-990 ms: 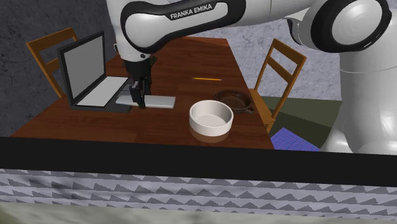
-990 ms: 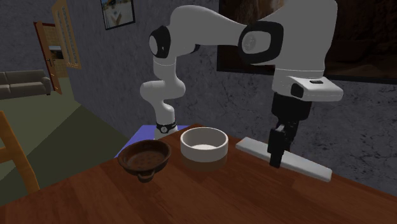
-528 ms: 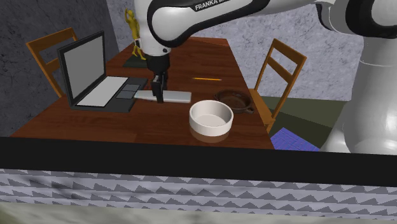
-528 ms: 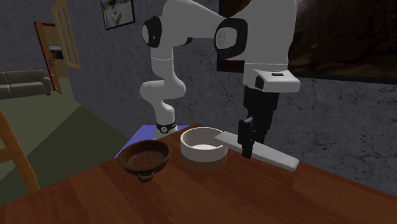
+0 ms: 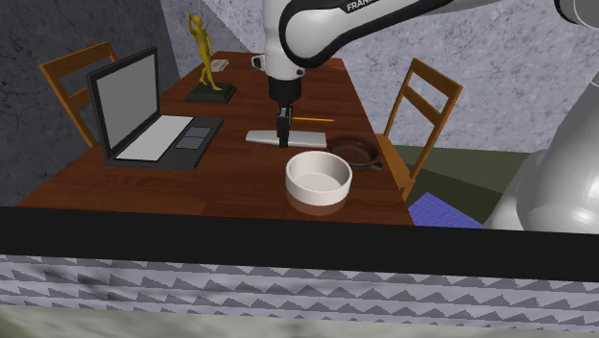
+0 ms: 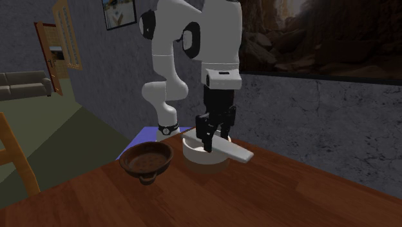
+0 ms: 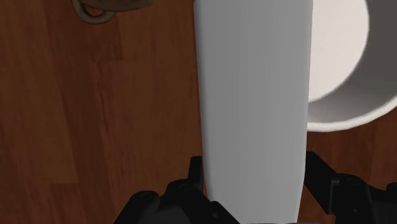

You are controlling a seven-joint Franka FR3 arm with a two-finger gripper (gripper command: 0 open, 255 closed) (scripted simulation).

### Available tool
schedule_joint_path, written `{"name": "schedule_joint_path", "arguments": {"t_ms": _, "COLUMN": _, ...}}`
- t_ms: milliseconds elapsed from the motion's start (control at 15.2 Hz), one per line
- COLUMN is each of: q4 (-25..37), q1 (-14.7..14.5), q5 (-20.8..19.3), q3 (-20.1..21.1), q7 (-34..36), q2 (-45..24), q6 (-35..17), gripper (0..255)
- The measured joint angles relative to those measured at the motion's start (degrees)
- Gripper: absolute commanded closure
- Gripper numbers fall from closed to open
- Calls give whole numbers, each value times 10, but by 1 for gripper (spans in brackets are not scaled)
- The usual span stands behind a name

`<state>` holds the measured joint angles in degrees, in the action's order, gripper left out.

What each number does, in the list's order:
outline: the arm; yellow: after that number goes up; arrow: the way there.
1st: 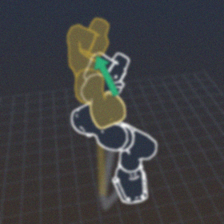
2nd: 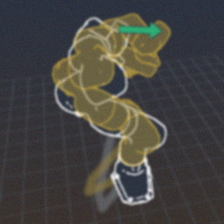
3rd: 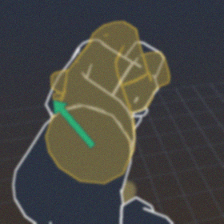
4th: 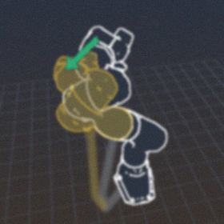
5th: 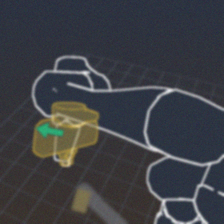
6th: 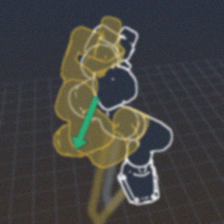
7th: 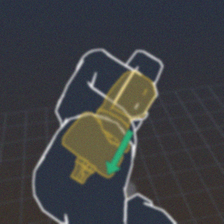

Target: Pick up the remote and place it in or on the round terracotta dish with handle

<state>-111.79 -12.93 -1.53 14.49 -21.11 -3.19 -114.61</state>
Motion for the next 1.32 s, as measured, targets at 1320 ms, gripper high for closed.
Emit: {"name": "schedule_joint_path", "arguments": {"t_ms": 1320, "q4": -252, "q1": 96, "q5": 14, "q3": -130, "q7": -232, "q2": 214, "q6": -41, "gripper": 255}}
